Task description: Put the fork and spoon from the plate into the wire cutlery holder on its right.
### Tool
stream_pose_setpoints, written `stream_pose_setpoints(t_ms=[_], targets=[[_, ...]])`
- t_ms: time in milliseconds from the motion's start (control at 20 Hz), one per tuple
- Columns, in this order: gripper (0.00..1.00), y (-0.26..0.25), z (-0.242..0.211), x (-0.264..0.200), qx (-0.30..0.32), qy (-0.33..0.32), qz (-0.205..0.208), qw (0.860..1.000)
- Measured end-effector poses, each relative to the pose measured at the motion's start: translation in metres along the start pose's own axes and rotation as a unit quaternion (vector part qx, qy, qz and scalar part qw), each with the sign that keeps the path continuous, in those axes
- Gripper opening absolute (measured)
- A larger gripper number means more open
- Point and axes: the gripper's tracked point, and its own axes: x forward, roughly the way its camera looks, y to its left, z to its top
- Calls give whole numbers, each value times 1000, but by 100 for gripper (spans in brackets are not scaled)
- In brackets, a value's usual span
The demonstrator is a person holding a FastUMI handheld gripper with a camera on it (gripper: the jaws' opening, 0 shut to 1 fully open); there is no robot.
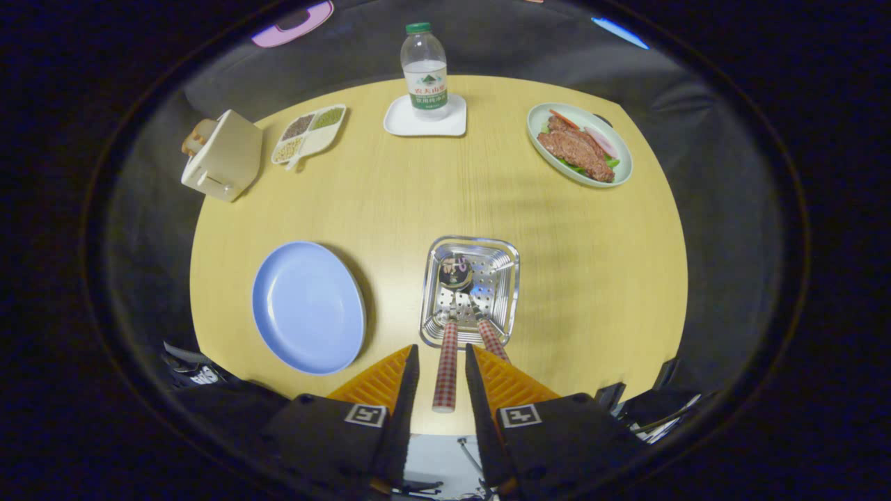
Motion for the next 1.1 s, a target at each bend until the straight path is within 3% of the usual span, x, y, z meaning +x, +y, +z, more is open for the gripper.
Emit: stream_pose_setpoints(t_ms=[250, 350, 450, 650, 950, 1100], targets=[[100, 16, 21, -25, 27, -112, 41, 993], [100, 18, 33, -43, 51, -176, 55, 982], [100, 19, 48, -69, 76, -257, 66, 961], [100, 13, 62, -123, 100, -407, 75, 905], [99, 9, 55, -205, 72, -577, 61, 812], [99, 11, 38, -221, 58, -613, 44, 786]])
